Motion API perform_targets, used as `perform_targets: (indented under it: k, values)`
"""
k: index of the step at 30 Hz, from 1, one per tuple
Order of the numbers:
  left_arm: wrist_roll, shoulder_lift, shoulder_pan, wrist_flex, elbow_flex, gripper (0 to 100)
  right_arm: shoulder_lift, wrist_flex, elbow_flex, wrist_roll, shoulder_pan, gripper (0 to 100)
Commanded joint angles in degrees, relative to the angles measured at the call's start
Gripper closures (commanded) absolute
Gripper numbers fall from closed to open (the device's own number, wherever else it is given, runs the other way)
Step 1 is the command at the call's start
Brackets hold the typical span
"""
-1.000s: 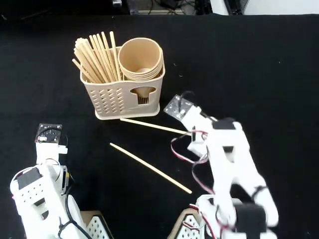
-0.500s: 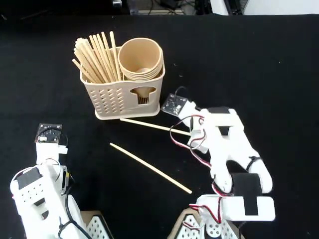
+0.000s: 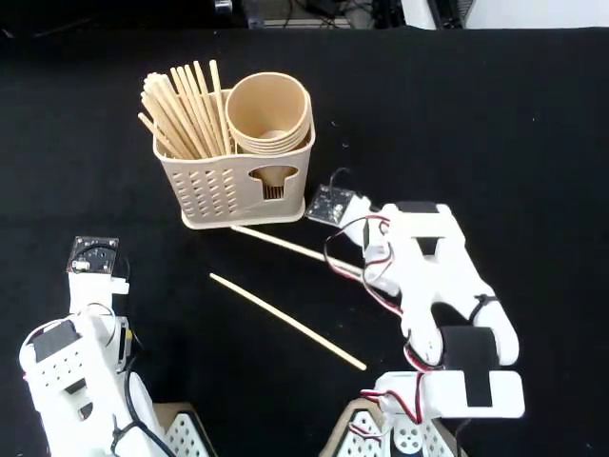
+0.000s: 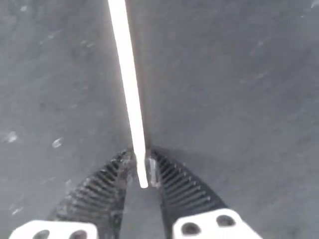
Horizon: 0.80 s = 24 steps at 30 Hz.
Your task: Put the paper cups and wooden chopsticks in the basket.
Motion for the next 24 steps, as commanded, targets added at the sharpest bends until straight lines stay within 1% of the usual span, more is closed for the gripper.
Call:
perform_targets:
  k: [1, 3, 6, 13, 15, 16, 18, 20, 22, 24]
  values:
    - [-0.7, -0.2, 0.8, -0.6, 0.1, 86, -4.9, 5.3, -0.2, 0.6, 0.3, 98.6]
    - [-0.7, -0.2, 0.8, -0.6, 0.1, 86, -7.9, 7.6, 1.1, 0.6, 0.1, 98.6]
    - [-0.7, -0.2, 0.8, -0.6, 0.1, 86, -13.1, 9.0, 5.6, 0.6, -2.1, 98.6]
    - [-0.7, -0.2, 0.8, -0.6, 0.1, 86, -25.0, 8.9, 19.2, -0.2, -13.7, 98.4]
    - [-0.7, -0.2, 0.8, -0.6, 0.1, 86, -27.7, 8.7, 19.7, -3.8, -15.3, 98.1]
    - [-0.7, -0.2, 0.8, -0.6, 0.1, 86, -29.0, 8.8, 19.6, -6.3, -15.6, 96.6]
    - [-0.7, -0.2, 0.8, -0.6, 0.1, 86, -30.9, 9.2, 18.7, -10.2, -15.6, 88.2]
    - [-0.7, -0.2, 0.8, -0.6, 0.1, 86, -32.6, 9.3, 18.7, -11.1, -15.7, 80.0]
    - [-0.7, -0.2, 0.8, -0.6, 0.1, 86, -33.7, 9.1, 18.3, -11.1, -16.4, 80.0]
    - [-0.7, -0.2, 0.8, -0.6, 0.1, 86, -34.8, 9.2, 18.2, -11.4, -18.9, 80.9]
